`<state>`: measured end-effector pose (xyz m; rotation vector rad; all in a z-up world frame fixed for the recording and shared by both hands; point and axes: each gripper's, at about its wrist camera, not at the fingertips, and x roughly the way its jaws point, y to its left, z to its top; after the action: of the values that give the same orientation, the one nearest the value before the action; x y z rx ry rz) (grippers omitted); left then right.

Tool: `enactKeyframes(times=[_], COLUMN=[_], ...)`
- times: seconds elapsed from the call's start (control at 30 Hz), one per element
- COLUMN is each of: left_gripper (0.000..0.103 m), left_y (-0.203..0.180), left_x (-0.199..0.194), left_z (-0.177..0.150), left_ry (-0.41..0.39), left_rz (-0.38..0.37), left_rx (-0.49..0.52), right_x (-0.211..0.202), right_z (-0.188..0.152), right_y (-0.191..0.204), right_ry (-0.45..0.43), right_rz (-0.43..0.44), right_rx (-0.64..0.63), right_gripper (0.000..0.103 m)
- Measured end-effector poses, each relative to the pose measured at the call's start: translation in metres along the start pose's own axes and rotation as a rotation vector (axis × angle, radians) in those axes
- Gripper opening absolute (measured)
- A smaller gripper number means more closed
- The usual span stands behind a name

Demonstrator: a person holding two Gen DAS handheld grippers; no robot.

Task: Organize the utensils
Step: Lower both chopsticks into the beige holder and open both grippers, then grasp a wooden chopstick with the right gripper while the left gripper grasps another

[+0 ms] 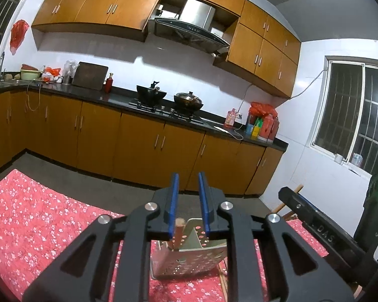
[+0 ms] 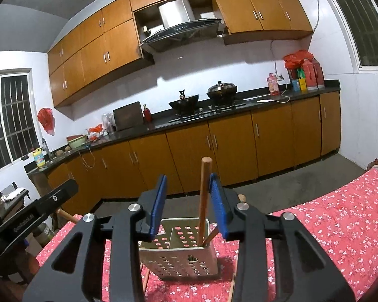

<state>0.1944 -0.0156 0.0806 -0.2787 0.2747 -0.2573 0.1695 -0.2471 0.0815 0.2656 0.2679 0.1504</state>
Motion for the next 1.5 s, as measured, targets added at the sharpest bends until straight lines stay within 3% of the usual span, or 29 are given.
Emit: enactKeyframes(times=[0.07, 0.2, 0.37, 0.5, 0.6, 0.73, 0.87, 0.93, 1.07, 1.23, 1.5], left_gripper=[0.026, 0.03, 0.034, 0.035, 0.035, 0.035, 0.035, 0.035, 0.034, 0.03, 0.023], left_y=[0.003, 0.013, 0.04, 0.063, 0.081, 0.091, 0.095, 0.093, 0.085, 0.078, 0.07], left_x=[-0.009, -0.033, -0.061, -0.057, -0.043, -0.032, -0.033, -0.034, -0.036, -0.032, -0.026], left_z=[0.002, 0.009, -0.009, -0.04, -0.079, -0.119, -0.151, -0.158, -0.168, -0.175, -0.188], left_ry=[-0.016, -0.055, -0.028, 0.092, 0.252, 0.401, 0.472, 0.489, 0.517, 0.558, 0.612], left_rz=[-0.005, -0.004, 0.085, 0.191, 0.247, 0.254, 0.237, 0.226, 0.204, 0.179, 0.15], left_rx=[-0.012, -0.034, -0.029, 0.01, 0.018, 0.012, 0.005, 0.01, 0.021, 0.033, 0.066], right_x=[-0.009, -0.032, -0.049, -0.032, -0.015, -0.001, 0.006, 0.01, 0.007, 0.008, 0.005], right_z=[0.002, 0.003, -0.02, -0.06, -0.096, -0.137, -0.16, -0.169, -0.184, -0.179, -0.18], right_y=[-0.003, -0.015, -0.038, -0.062, -0.072, -0.076, -0.07, -0.064, -0.068, -0.087, -0.093], right_ry=[-0.013, -0.033, 0.026, 0.203, 0.365, 0.526, 0.595, 0.621, 0.633, 0.61, 0.604], right_rz=[-0.003, -0.031, -0.114, -0.165, -0.17, -0.131, -0.115, -0.118, -0.16, -0.245, -0.246], right_rx=[0.007, 0.011, -0.001, 0.004, 0.007, 0.025, 0.012, -0.012, -0.044, 0.014, 0.022], right_gripper=[0.038, 0.039, 0.04, 0.039, 0.039, 0.028, 0.026, 0.026, 0.009, 0.008, 0.008])
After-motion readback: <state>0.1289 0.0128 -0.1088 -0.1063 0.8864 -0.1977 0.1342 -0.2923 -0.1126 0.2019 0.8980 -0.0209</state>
